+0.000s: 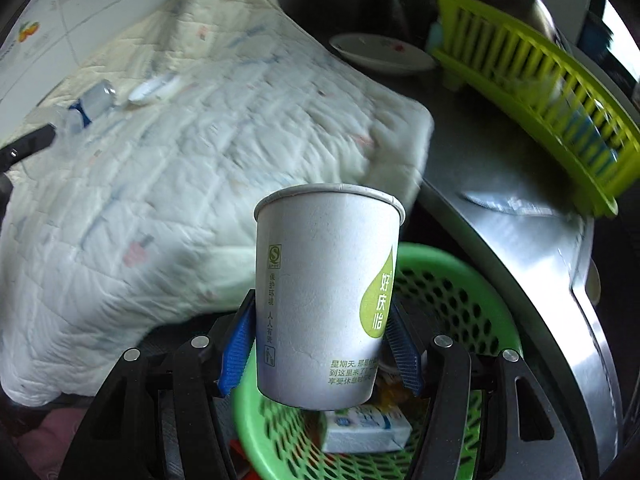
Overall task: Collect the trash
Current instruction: 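Drop the white paper cup into the wastebasket with the right gripper while the left carries the clear cup, then carry the clear plastic cup with the left gripper toward the green wastebasket, then lower the clear cup into the wastebasket and open the left gripper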
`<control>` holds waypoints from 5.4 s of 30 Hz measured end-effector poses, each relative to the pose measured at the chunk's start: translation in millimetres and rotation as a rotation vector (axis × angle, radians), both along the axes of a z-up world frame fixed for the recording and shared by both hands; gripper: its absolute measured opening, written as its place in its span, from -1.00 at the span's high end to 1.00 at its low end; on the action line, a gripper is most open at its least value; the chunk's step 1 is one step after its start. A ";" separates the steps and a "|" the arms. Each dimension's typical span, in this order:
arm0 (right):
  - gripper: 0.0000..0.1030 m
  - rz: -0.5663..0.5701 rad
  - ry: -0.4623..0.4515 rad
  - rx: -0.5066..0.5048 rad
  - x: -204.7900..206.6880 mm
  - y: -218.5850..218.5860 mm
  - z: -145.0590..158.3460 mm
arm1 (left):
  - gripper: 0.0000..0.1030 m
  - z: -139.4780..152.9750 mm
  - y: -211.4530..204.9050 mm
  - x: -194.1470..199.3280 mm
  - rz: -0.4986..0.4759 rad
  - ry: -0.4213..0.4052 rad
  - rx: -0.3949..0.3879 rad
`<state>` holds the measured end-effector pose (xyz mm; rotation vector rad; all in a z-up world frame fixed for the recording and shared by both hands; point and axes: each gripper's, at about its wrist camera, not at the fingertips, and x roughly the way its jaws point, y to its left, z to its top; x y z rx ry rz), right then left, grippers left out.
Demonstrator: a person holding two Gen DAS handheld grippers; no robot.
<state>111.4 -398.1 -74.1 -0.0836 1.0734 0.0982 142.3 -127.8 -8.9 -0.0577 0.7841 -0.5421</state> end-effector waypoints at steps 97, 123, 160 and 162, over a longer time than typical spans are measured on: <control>-0.45 0.319 -0.113 0.032 120.1 204.5 73.2 | 0.90 -32.1 87.5 -23.3 0.149 0.095 -0.052; -0.46 0.304 -0.168 0.034 99.2 168.7 114.0 | 0.90 -54.7 -7.3 -49.9 -0.046 0.142 -0.043; -0.47 0.220 -0.257 -0.077 67.7 84.0 172.5 | 0.90 -77.6 -216.8 -57.9 -0.375 0.161 0.030; -0.47 0.212 -0.260 -0.079 66.1 79.0 175.0 | 0.87 -78.7 -222.3 -58.7 -0.381 0.159 0.029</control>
